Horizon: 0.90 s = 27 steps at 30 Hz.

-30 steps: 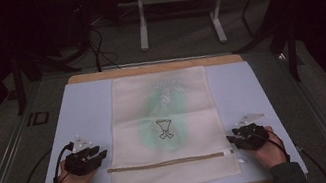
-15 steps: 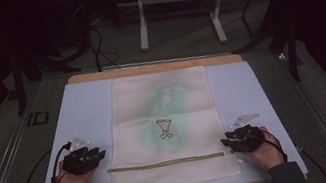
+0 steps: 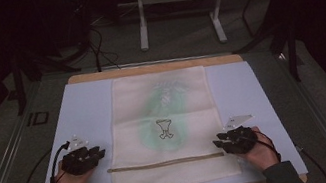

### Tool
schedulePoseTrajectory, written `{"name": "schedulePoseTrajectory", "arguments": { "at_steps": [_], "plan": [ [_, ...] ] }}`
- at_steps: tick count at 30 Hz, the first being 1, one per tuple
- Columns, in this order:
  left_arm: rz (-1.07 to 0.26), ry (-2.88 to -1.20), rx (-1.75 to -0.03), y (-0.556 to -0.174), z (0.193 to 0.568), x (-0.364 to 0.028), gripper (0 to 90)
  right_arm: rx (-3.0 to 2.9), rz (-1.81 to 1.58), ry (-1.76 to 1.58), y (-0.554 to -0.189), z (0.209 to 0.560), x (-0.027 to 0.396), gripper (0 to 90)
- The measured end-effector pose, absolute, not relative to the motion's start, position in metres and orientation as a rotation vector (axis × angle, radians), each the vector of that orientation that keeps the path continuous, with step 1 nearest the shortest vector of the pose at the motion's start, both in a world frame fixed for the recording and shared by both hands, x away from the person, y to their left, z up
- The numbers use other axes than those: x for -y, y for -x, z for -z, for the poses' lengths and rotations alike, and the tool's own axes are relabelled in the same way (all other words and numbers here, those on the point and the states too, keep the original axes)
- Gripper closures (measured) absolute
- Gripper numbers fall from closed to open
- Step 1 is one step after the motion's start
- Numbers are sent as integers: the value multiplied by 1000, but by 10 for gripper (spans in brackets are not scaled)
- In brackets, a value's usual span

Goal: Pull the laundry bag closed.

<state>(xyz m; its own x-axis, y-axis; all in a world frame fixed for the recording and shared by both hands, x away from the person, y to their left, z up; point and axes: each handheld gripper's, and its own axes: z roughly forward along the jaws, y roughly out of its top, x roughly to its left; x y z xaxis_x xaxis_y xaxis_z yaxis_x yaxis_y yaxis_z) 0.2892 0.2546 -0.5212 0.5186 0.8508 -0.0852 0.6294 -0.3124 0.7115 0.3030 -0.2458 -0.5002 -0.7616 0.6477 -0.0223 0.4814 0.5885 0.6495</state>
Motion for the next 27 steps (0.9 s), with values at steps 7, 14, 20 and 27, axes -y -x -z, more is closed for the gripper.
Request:
{"name": "schedulePoseTrajectory", "arguments": {
  "at_steps": [7,14,20,27],
  "plan": [
    [-392,-2049,-1194,-288,521,-255,690,-2573,-955,-915,-303,502,237,647],
    [-389,-2038,-1193,-288,521,-257,688,-2587,-977,-871,-301,499,225,645],
    [-380,-2041,-1183,-288,521,-256,688,-2606,-988,-834,-299,497,216,633],
    [-376,-2048,-1175,-289,522,-256,703,-2629,-1000,-802,-296,497,206,633]
  ]
}}
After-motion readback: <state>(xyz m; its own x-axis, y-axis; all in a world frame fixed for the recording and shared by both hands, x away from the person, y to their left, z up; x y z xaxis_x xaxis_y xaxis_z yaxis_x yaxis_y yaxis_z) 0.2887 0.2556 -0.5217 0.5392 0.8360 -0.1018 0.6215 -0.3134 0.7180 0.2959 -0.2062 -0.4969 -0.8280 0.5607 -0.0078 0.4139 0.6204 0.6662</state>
